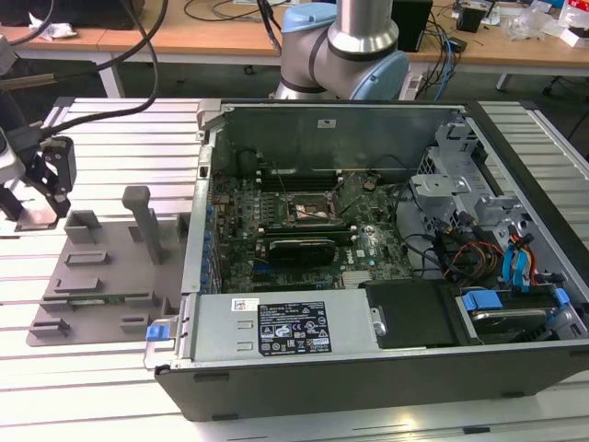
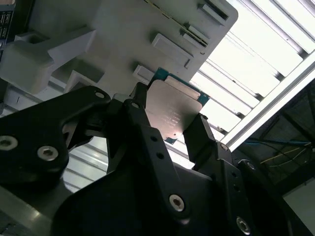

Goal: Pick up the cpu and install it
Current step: 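Pick up the cpu and move it towards the insertion slot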

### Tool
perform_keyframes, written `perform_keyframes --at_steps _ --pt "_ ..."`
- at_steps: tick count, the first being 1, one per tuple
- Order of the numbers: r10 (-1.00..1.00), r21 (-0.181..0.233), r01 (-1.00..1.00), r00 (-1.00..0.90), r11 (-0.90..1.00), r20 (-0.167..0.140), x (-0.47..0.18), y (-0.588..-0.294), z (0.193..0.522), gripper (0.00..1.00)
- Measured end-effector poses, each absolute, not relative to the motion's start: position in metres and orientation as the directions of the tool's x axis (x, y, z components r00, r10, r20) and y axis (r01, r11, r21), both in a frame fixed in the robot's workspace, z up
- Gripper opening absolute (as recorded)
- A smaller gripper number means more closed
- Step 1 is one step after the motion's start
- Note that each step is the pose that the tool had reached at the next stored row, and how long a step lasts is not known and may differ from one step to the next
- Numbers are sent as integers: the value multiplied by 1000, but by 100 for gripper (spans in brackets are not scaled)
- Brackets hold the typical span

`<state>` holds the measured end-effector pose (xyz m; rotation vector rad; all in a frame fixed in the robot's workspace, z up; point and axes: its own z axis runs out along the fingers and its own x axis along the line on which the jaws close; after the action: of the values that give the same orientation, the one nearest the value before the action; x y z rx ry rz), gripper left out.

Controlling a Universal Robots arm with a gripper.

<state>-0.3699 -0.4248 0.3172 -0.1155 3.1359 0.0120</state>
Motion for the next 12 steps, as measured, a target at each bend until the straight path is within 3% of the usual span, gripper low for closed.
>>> perform_keyframes --at_steps 12 --pt "-74 8 -74 -997 997 -4 -370 -425 329 55"
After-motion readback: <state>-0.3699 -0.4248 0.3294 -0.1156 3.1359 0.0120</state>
